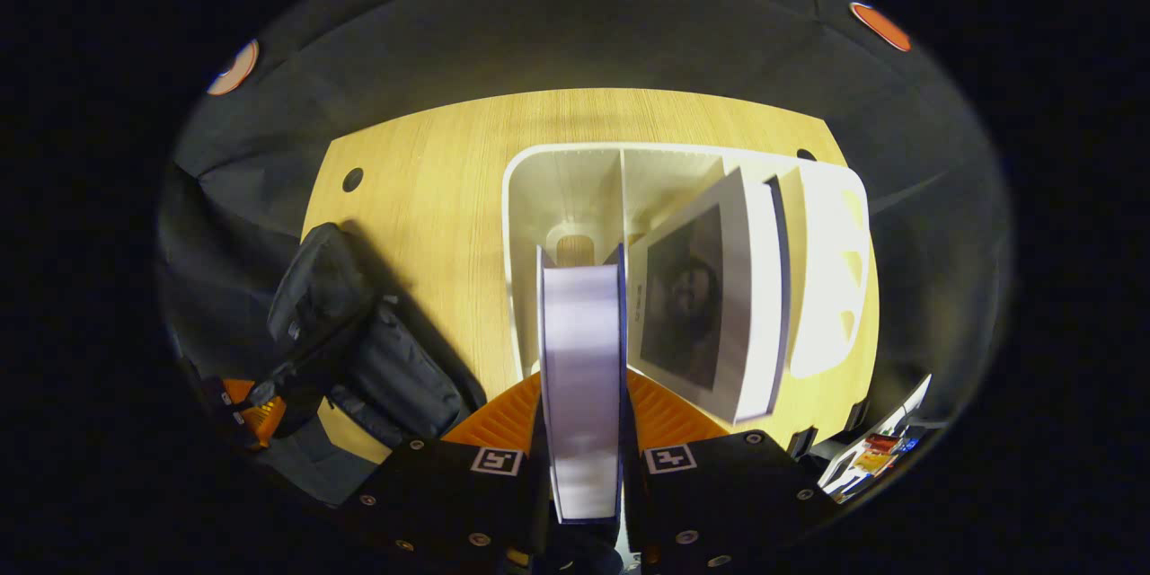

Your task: Open the schoolbag, grab two books from the bookshelf and put them into the schoolbag.

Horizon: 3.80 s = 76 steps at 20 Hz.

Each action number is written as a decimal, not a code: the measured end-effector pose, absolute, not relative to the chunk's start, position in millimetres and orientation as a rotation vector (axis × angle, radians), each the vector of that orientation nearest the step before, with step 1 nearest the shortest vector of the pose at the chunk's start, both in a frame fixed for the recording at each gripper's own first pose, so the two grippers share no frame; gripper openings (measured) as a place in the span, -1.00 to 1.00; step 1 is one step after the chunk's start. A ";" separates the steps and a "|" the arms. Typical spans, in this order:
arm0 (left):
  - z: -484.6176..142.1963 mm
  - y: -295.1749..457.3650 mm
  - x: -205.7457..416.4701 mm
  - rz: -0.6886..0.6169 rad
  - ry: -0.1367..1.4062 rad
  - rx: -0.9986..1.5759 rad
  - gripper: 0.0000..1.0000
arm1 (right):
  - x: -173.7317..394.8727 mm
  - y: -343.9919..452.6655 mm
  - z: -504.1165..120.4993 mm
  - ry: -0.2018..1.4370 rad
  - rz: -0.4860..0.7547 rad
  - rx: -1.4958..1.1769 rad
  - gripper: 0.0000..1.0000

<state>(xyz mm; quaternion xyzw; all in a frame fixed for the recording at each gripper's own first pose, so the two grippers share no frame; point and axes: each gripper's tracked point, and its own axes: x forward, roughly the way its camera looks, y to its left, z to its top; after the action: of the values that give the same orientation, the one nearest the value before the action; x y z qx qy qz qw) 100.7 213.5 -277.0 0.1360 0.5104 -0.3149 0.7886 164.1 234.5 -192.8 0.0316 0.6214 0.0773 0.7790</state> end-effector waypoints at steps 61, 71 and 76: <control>-280.6 176.2 74.3 -0.542 1.005 0.237 -0.91 | 12.7 431.4 -286.7 1.275 0.530 0.658 0.90; -299.6 168.9 68.3 -0.513 1.026 0.213 -0.91 | 26.7 269.1 -258.3 1.246 0.400 0.403 0.97; -304.8 166.1 68.7 -0.491 1.040 0.202 -0.91 | 52.5 212.8 -232.3 1.252 0.370 0.321 0.98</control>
<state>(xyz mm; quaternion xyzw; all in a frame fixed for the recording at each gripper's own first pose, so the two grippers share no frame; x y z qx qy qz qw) 68.7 166.1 -304.8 0.0954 0.4908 -0.2320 0.8344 52.5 212.8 -232.3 0.1486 0.5798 0.1715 0.7826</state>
